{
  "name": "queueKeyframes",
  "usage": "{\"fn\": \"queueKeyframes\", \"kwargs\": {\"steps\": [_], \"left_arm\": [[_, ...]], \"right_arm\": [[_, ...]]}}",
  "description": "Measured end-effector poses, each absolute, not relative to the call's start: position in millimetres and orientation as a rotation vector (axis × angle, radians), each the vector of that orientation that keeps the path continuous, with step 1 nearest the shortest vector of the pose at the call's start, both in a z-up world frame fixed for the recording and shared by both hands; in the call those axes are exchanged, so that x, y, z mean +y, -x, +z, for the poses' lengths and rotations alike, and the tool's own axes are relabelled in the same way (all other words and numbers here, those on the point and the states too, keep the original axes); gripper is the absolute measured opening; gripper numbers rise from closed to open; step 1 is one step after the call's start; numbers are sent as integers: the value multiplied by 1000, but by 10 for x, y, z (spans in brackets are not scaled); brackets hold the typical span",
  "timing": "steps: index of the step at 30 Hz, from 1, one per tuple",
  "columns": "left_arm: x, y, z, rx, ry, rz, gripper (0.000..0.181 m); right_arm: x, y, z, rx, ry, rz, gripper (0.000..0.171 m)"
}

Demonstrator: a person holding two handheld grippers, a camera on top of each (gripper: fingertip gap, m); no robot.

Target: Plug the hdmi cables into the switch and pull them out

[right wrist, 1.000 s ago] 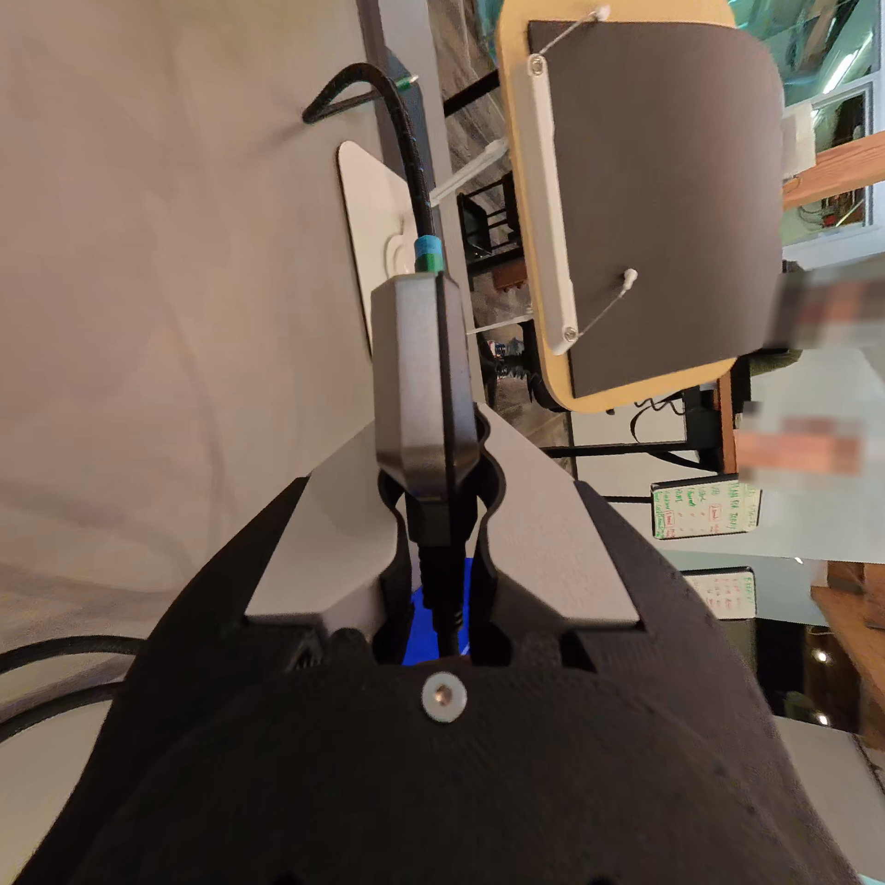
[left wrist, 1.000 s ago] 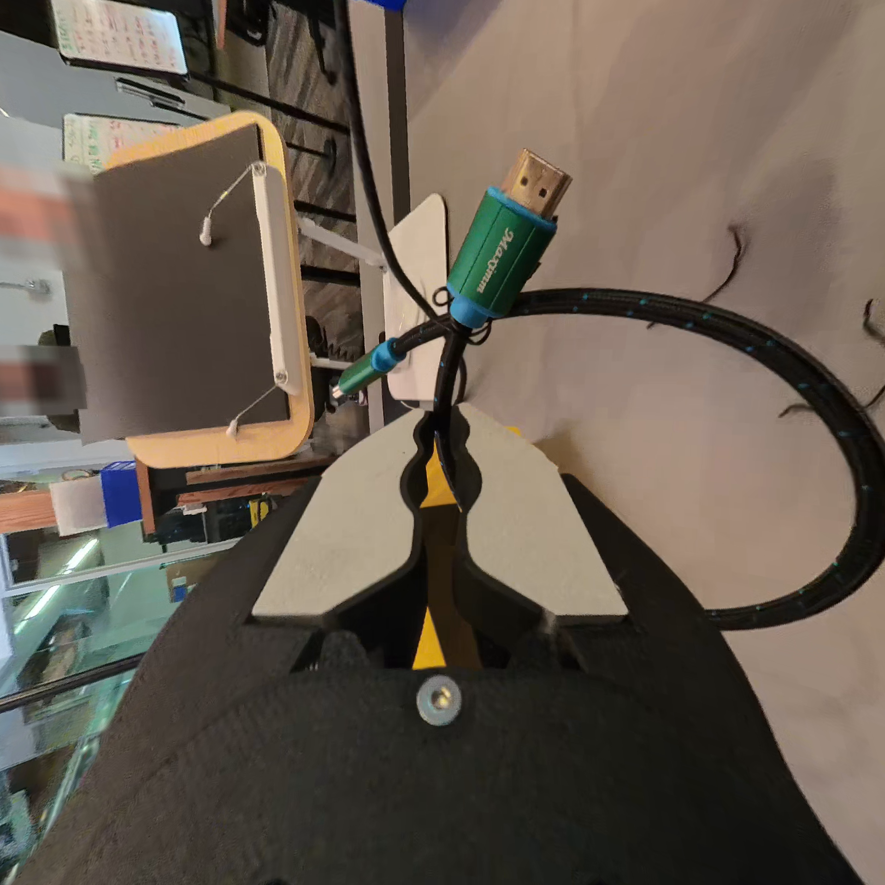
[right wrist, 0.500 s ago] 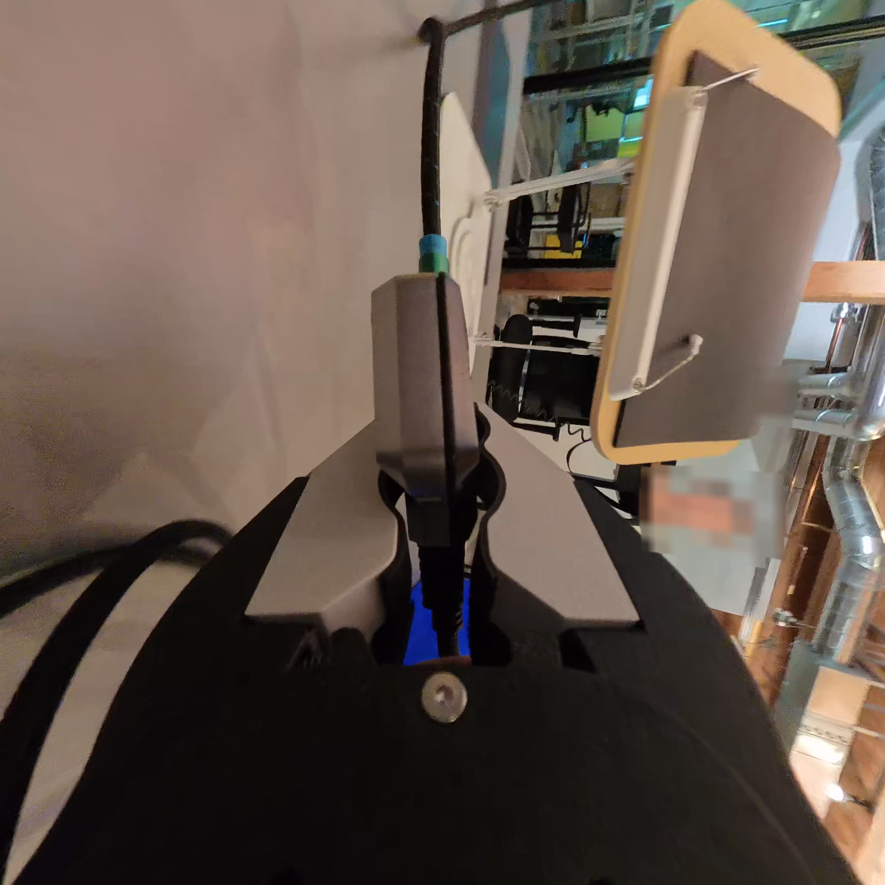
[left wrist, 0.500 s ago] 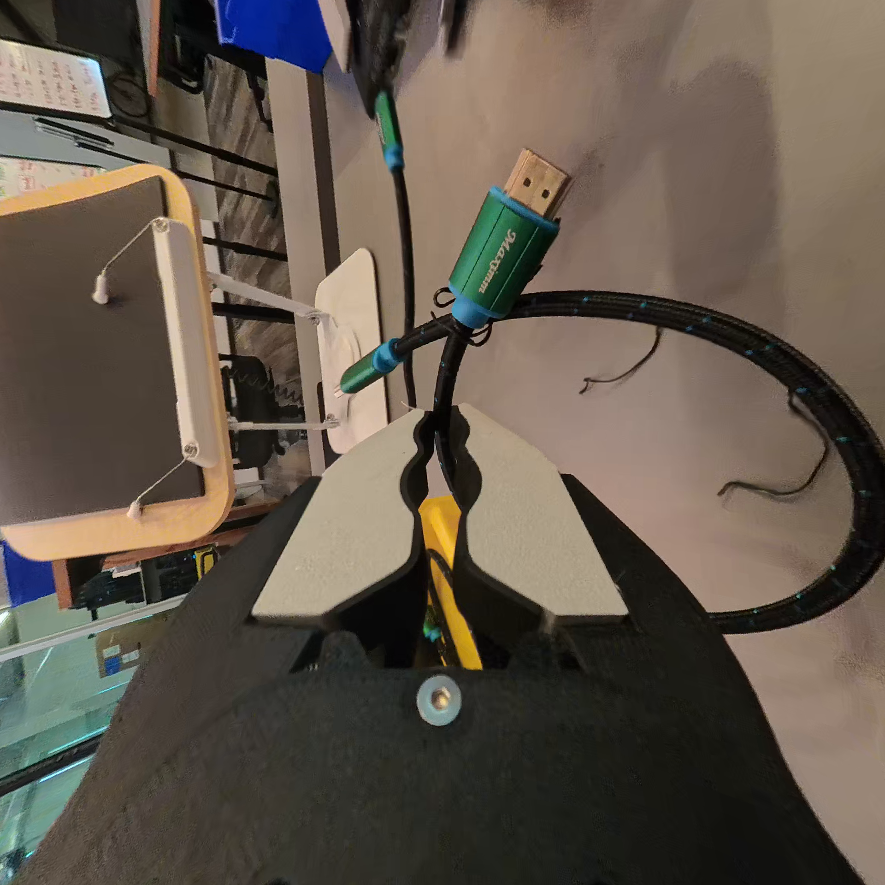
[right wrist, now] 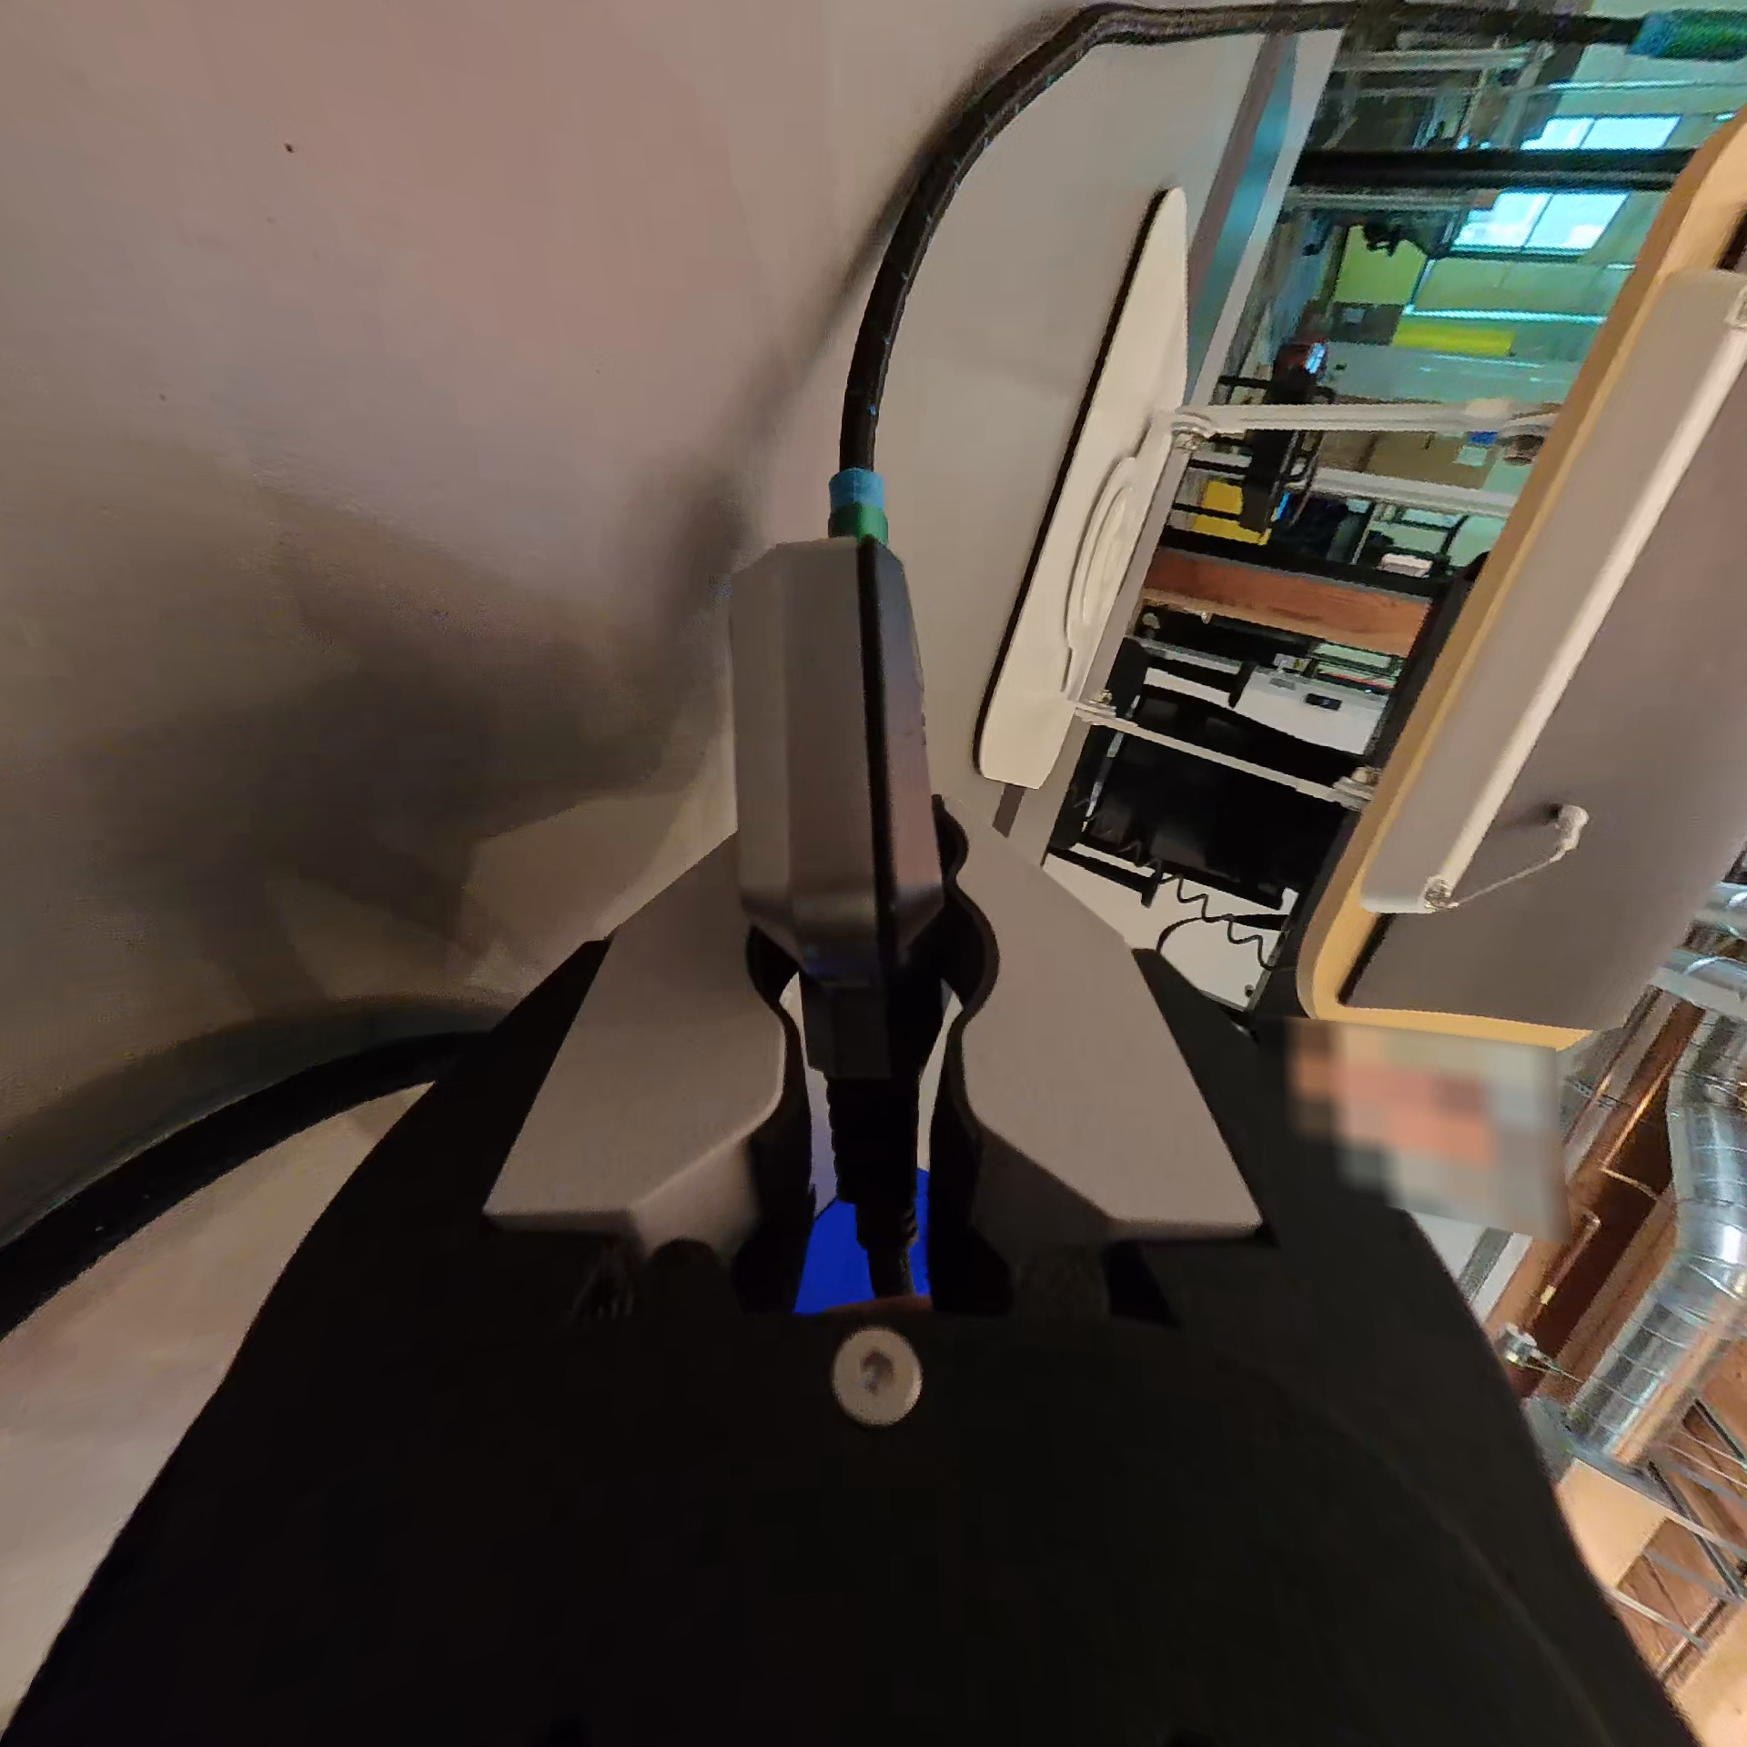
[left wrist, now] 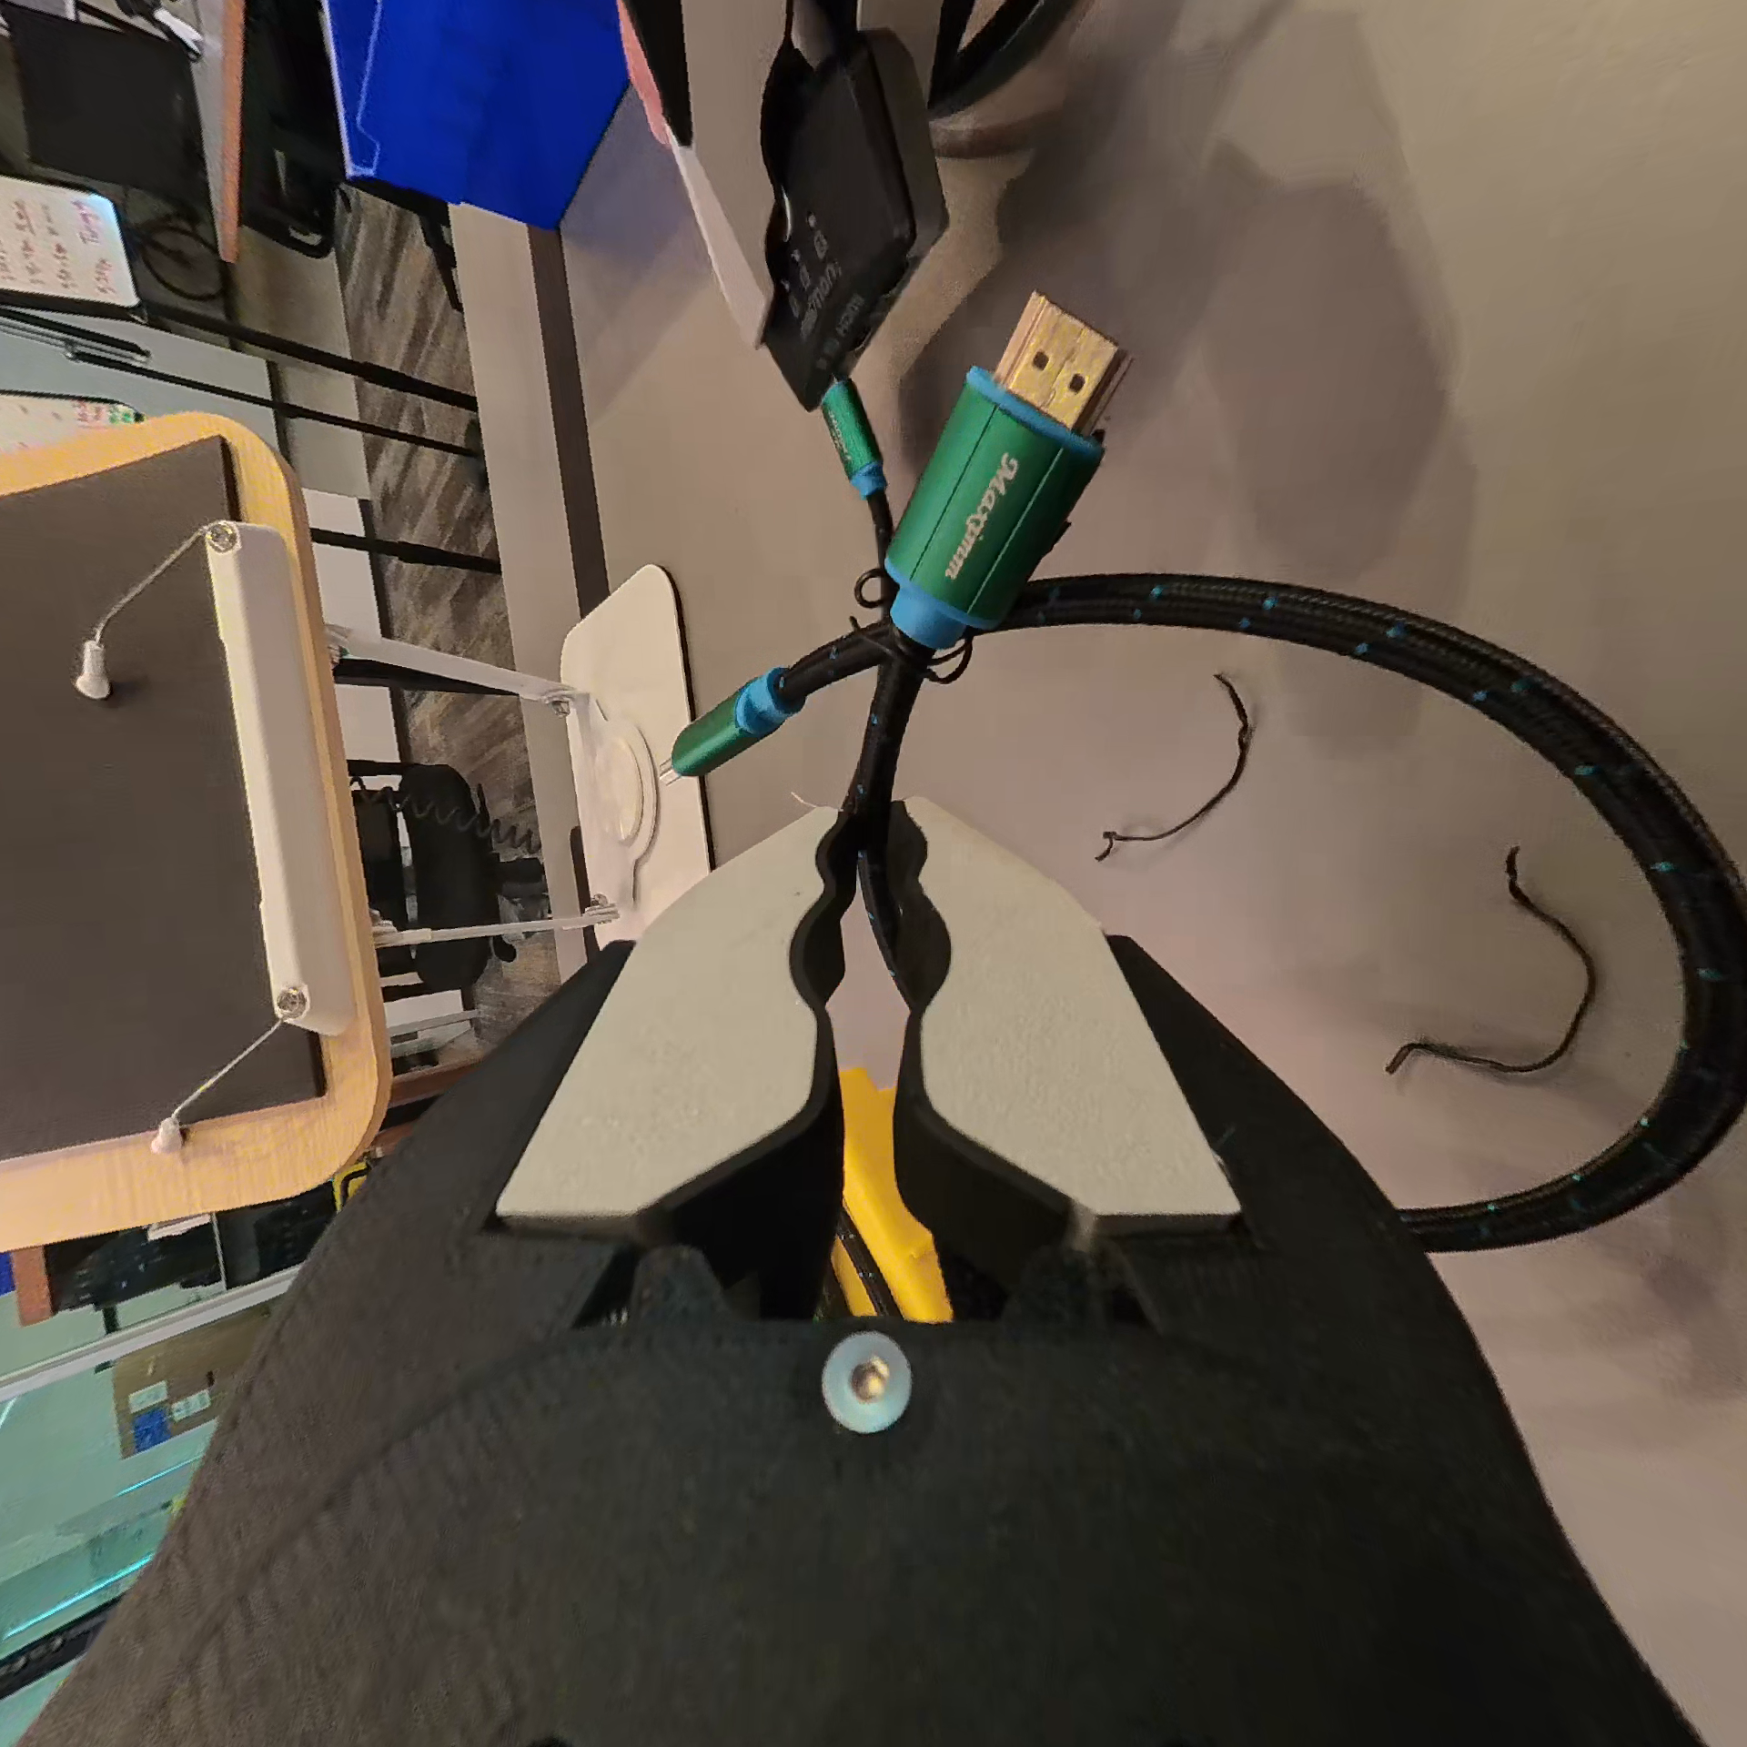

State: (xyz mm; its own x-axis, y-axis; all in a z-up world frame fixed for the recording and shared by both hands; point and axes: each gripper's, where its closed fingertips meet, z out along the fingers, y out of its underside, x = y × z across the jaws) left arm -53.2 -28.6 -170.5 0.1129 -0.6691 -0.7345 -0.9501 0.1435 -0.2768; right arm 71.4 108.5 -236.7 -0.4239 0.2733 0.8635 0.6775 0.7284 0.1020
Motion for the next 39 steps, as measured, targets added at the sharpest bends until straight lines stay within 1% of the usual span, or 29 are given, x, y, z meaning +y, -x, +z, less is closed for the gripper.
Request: {"fn": "queueKeyframes", "kwargs": {"steps": [2, 4, 6, 8, 9, 11, 14, 18, 21, 24, 25, 27, 29, 31, 34, 36, 39], "left_arm": [[-287, 526, -1718, 1626, 1599, 437, 6], [-284, 532, -1737, 1628, 1604, 436, 6], [-284, 533, -1751, 1626, 1607, 432, 6], [-286, 530, -1759, 1623, 1610, 426, 6], [-287, 530, -1761, 1622, 1611, 423, 6], [-287, 528, -1764, 1621, 1611, 418, 6], [-276, 524, -1762, 1618, 1608, 419, 6], [-255, 508, -1739, 1609, 1586, 431, 6], [-228, 495, -1698, 1602, 1551, 471, 6], [-196, 484, -1649, 1594, 1520, 513, 6], [-186, 480, -1619, 1589, 1505, 531, 6], [-154, 471, -1528, 1570, 1464, 589, 6], [-130, 431, -1410, 1546, 1415, 631, 6], [-116, 367, -1303, 1540, 1356, 666, 6], [-100, 283, -1174, 1561, 1270, 738, 6], [-91, 249, -1075, 1564, 1213, 798, 6], [-100, 214, -978, 1582, 1153, 863, 6]], "right_arm": [[1094, -721, -2409, -2032, 730, -580, 20], [1063, -718, -2418, -2056, 731, -590, 25], [1022, -735, -2432, -2092, 751, -602, 34], [968, -753, -2441, -2131, 724, -631, 36], [944, -784, -2464, -2161, 740, -636, 44], [894, -827, -2460, -2201, 774, -626, 47], [800, -894, -2445, -2276, 856, -545, 58], [629, -968, -2353, -2350, 981, -370, 81], [563, -990, -2198, -2346, 1025, -282, 86], [463, -1042, -2010, -2325, 1129, -119, 81], [438, -1042, -1905, -2288, 1163, -60, 76], [304, -968, -1637, -2175, 1228, 146, 49], [-2, -783, -1334, -2025, 1302, 518, 38], [-259, -598, -1102, -1880, 1344, 824, 20], [-365, -382, -960, -1696, 1413, 1099, 15], [-419, -293, -966, -1656, 1446, 1240, 20], [-386, -204, -933, -1576, 1458, 1308, 14]]}}
